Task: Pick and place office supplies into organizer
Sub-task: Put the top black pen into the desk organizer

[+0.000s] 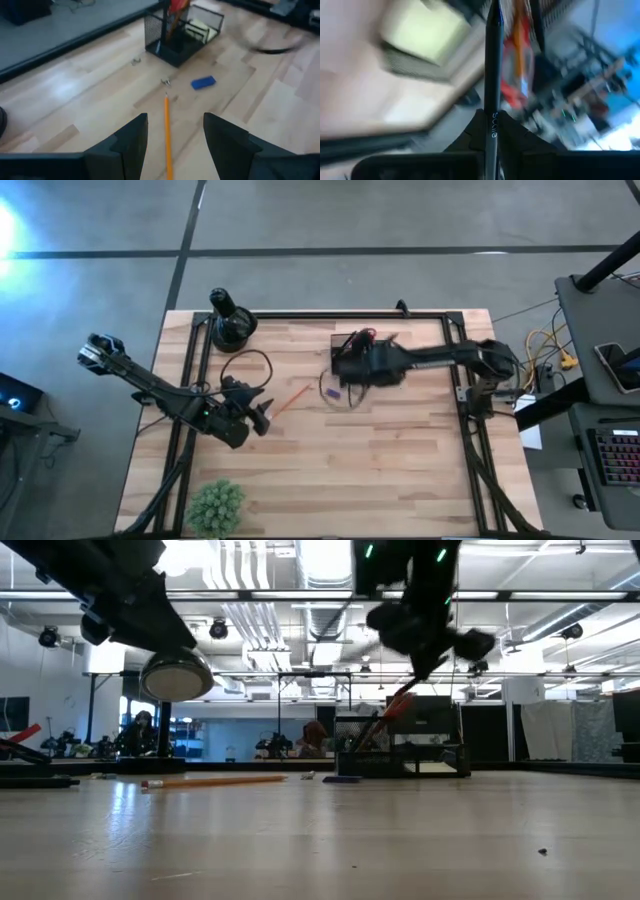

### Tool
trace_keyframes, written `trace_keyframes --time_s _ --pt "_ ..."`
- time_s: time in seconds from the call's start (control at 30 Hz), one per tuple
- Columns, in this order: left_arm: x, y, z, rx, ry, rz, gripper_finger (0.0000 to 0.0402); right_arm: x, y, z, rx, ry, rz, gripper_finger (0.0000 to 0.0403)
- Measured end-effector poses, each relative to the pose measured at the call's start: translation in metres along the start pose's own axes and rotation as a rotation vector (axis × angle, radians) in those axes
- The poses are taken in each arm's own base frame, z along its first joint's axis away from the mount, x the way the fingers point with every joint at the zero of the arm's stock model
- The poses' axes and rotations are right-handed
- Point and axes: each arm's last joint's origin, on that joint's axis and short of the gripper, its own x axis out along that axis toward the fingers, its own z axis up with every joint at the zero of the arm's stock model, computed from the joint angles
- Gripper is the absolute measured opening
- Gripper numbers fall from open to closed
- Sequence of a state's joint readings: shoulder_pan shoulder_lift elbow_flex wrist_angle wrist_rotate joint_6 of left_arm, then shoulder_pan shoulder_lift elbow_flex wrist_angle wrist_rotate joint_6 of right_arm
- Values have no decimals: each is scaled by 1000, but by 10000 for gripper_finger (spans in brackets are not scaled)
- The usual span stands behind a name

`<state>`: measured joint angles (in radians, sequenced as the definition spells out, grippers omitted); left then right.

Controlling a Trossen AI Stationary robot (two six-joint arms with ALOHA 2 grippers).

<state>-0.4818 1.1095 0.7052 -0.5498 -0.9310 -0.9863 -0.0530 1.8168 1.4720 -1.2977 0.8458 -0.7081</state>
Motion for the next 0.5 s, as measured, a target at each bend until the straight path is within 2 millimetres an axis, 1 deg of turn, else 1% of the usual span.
trace_keyframes --time_s 0.07,0.13,0.2,0.27,0.37,0.5 --pt "1 0 1 -12 -20 9 178 20 -14 -5 4 60 2 13" --pt "2 0 3 -26 -28 9 178 35 -29 -13 40 92 13 13" --pt "2 -1 3 -27 -28 9 178 46 -41 -21 75 134 16 13" --pt "3 -1 2 -21 -27 14 178 53 -50 -26 104 156 14 13" --pt "5 -3 -1 -11 -24 21 178 51 -57 -29 111 151 7 13" --pt "12 -10 -6 -5 -19 25 178 34 -54 -23 82 130 -15 13"
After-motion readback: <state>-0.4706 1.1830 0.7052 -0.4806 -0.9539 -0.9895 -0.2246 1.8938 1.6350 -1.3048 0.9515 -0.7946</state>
